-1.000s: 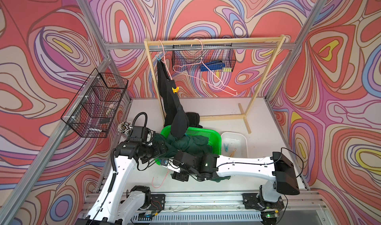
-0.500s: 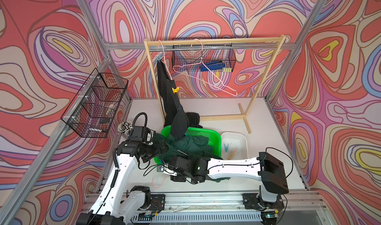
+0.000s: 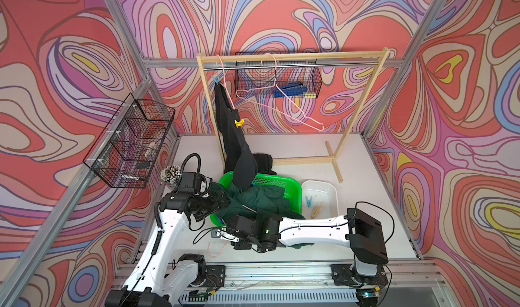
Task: Remove the clothespins securing t-shirts to the hanger
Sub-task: Pick up the hanger from the basket.
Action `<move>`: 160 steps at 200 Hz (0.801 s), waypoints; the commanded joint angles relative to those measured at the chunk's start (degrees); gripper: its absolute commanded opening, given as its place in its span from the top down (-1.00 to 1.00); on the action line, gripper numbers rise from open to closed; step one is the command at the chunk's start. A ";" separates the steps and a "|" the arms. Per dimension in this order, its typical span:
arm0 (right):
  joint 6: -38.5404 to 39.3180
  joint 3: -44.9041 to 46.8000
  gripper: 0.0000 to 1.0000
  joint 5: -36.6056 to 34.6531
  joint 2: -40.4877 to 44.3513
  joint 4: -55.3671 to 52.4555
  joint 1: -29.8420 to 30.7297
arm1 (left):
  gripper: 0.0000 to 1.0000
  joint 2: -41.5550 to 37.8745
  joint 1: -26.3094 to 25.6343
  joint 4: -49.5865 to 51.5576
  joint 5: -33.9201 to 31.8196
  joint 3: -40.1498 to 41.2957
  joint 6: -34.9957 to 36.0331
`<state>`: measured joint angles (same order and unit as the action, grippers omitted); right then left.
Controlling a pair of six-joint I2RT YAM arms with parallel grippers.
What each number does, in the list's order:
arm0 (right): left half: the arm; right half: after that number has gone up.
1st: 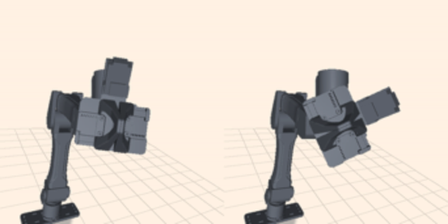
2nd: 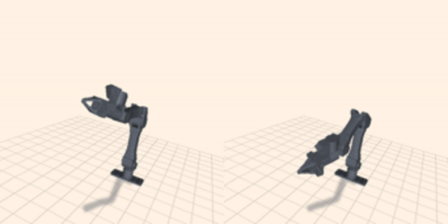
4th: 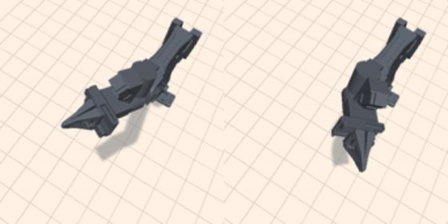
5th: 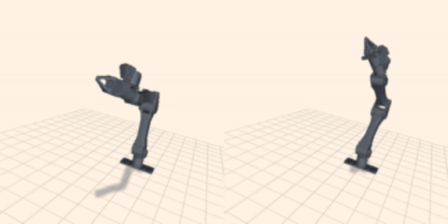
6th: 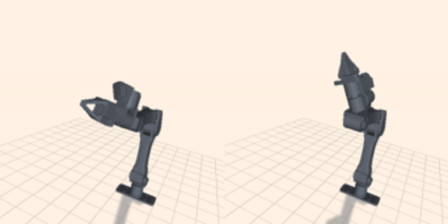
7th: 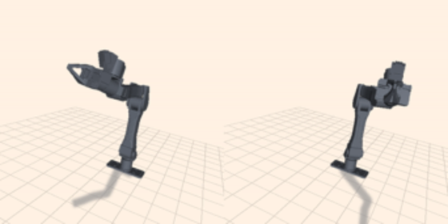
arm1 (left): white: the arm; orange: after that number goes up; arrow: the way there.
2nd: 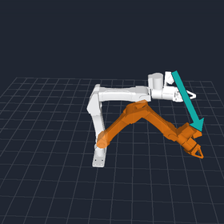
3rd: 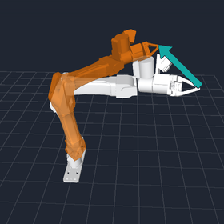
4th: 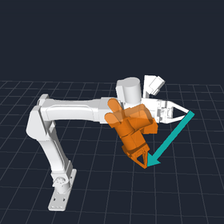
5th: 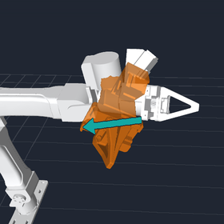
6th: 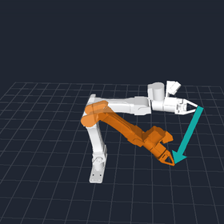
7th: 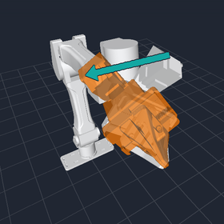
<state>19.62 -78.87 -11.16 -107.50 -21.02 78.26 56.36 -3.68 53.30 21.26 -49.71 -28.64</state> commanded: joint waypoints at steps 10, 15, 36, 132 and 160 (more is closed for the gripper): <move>0.03 -0.87 0.21 0.20 -1.38 -0.58 0.85 | -1.00 -0.12 0.60 -0.43 0.72 0.42 1.12; 0.01 -0.76 0.23 0.18 -1.46 -0.68 0.89 | -1.00 -0.11 0.61 -0.39 0.71 0.41 1.05; -0.19 -0.60 0.24 0.38 -1.73 -0.78 0.85 | -1.00 -0.27 0.69 -0.41 0.72 0.41 1.13; 2.35 -0.85 0.95 -1.88 -3.29 0.40 0.87 | -1.00 -0.98 0.79 0.53 0.44 -0.70 0.71; 2.35 -0.60 1.00 -3.00 -1.44 1.12 0.93 | -0.99 -1.25 0.88 1.40 -0.04 -1.91 0.61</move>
<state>21.82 -78.89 -12.95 -110.39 -20.86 79.07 55.99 -3.27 53.36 21.63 -49.76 -28.67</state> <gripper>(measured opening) 0.064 0.998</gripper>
